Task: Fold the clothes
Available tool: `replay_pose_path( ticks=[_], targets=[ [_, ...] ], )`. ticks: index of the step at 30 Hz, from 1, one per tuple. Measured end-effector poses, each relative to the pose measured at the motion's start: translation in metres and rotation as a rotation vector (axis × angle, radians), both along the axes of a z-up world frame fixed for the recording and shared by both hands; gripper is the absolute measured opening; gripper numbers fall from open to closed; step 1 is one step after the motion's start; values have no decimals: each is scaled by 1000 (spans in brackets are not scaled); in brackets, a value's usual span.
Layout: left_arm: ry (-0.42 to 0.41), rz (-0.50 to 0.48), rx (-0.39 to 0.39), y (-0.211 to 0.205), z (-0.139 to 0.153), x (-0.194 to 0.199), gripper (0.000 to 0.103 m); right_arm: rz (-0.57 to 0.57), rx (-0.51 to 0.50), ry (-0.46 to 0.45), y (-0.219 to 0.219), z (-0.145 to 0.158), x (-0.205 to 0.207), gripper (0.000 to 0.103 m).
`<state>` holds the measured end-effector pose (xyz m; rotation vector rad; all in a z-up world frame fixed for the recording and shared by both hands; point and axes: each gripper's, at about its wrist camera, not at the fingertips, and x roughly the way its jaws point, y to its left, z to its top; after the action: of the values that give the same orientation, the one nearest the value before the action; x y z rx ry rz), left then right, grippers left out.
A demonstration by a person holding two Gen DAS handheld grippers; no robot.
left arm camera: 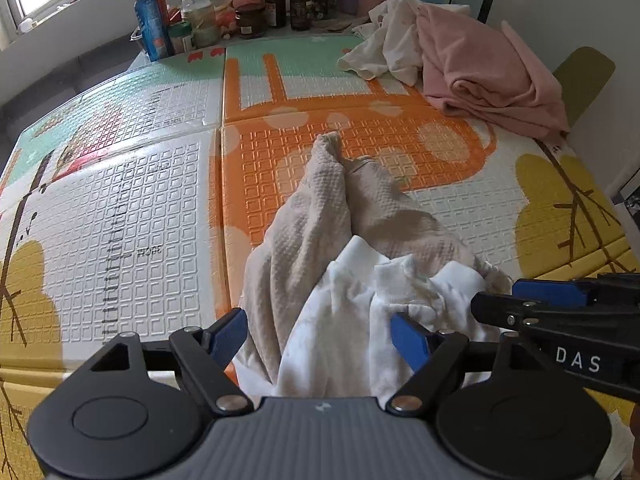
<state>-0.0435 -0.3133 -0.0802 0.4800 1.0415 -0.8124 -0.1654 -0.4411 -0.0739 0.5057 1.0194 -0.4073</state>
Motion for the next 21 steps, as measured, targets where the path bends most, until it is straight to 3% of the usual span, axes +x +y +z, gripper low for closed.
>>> replay_pose_path(
  ticks=[4,6,10,14,21],
  targets=[
    [21,1,-5,0,-5,5,80,1,24,4,-5,-7,5,35],
    [36,-5,-14,1,-6,6,74,4,37,9,-5,-9,7,35],
    [79,-28,-42,1,-8,4,49,23,76,16,-3,-14,12,35],
    [106,-42,-52,0,-10,2,27,39,97,29,1,-19,15,26],
    [107,-45,-76,6,-6,3,7,41,102,31,4,-16,14,12]
  ],
)
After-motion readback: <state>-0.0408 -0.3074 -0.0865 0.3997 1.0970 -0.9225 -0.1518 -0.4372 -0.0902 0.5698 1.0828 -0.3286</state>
